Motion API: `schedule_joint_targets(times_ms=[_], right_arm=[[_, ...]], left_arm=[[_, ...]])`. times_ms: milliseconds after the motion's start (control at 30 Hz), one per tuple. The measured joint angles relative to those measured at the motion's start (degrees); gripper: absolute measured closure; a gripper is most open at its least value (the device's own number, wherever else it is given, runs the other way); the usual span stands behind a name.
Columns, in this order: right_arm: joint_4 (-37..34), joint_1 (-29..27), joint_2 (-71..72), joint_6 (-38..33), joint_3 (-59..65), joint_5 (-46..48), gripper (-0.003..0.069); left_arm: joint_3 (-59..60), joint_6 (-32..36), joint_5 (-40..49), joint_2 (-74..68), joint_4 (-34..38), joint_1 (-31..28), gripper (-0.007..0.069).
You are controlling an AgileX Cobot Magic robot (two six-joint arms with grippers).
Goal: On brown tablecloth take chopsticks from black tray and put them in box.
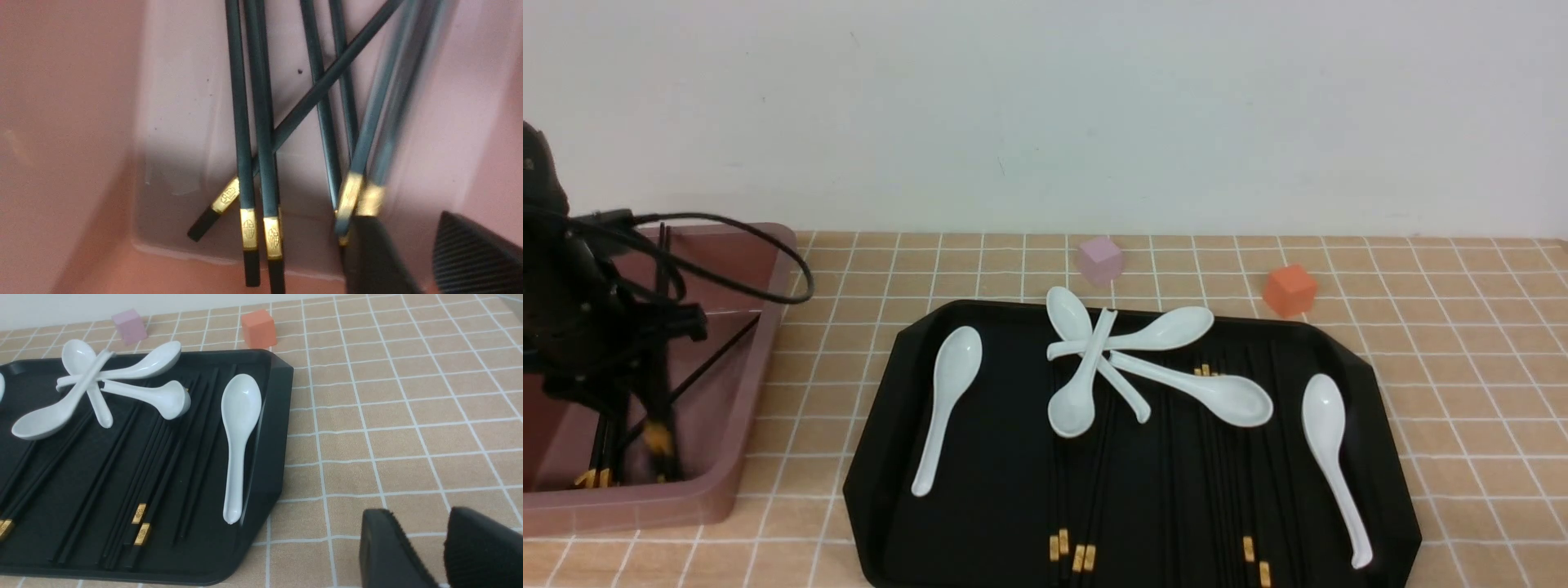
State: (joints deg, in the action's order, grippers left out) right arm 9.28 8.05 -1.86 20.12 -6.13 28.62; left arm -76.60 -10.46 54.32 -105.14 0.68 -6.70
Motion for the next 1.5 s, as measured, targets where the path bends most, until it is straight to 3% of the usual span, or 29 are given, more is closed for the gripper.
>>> schedule_joint_targets(times_ms=[100,267,567,767,1067,1333,1500], right_arm=[[0.0,0.0,0.0,0.0,0.0,0.0,0.0419],[0.0,0.0,0.0,0.0,0.0,0.0,0.0419],[0.0,0.0,0.0,0.0,0.0,0.0,0.0419],[0.0,0.0,0.0,0.0,0.0,0.0,0.0419],[0.0,0.0,0.0,0.0,0.0,0.0,0.0419],[0.0,0.0,0.0,0.0,0.0,0.0,0.0419],[0.0,0.0,0.0,0.0,0.0,0.0,0.0419]], left_arm=[[0.0,0.0,0.96,-0.01,0.0,0.0,0.0291],[0.0,0.0,5.36,1.78,0.0,0.0,0.0292],[0.3,5.14,13.01,16.34,4.77,0.0,0.0637],[5.7,11.6,12.19,30.79,12.84,0.0,0.0637],[29.36,24.47,4.33,58.13,27.55,0.0,0.0637],[49.58,25.76,-10.29,78.59,40.34,0.0,0.0637],[54.97,25.76,-12.61,84.73,41.81,0.0,0.0637]])
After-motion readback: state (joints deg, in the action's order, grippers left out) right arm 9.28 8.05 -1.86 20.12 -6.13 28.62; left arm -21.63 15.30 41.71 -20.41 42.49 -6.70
